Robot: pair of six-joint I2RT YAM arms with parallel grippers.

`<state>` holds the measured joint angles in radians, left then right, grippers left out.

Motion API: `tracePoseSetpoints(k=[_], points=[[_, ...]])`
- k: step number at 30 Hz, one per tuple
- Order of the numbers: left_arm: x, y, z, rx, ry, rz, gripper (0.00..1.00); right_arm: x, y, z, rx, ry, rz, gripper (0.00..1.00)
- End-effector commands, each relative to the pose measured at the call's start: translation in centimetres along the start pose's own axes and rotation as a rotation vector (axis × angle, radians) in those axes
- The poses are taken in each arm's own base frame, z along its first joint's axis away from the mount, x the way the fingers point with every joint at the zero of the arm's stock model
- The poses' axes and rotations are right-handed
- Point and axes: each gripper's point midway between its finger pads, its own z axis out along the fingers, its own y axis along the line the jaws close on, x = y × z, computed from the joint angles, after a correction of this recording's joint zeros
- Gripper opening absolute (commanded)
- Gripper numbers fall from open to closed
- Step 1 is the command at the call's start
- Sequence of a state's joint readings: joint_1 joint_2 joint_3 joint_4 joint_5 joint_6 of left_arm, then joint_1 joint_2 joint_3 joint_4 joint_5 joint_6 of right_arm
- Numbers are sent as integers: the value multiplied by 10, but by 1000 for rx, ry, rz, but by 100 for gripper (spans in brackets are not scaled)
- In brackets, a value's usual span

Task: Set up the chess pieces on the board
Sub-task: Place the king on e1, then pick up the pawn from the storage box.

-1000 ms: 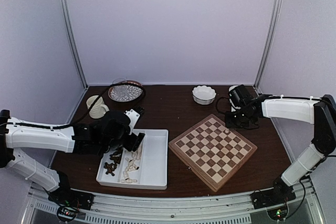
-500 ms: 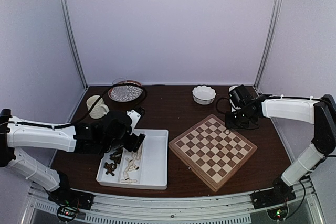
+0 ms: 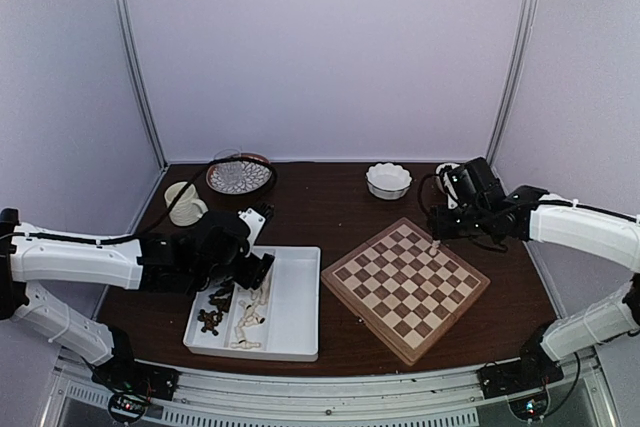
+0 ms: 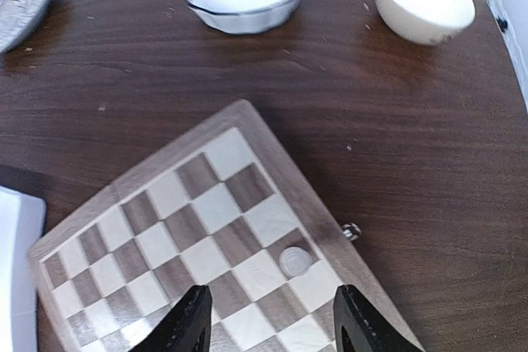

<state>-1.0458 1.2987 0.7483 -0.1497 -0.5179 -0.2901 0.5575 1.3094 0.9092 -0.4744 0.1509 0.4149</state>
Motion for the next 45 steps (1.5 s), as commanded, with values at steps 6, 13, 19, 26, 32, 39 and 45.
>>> tracePoseSetpoints(k=[6,13,19,26,32,39,45], points=[[4,21,4,-51,74,-102,66,-18,72,-46,-283,-232,-154,51],[26,23,36,-52,228,-84,52,-13,88,-48,-339,-247,-191,51],[40,24,56,-80,317,-25,49,-8,95,-42,-347,-231,-215,51],[52,22,71,-66,399,6,41,-5,103,-40,-360,-222,-236,52],[60,23,77,-73,445,9,37,-6,103,-42,-362,-231,-238,52],[69,26,87,-59,479,-5,37,-6,104,-44,-368,-233,-237,52],[73,24,91,-33,504,-21,36,-7,103,-45,-367,-237,-237,52]])
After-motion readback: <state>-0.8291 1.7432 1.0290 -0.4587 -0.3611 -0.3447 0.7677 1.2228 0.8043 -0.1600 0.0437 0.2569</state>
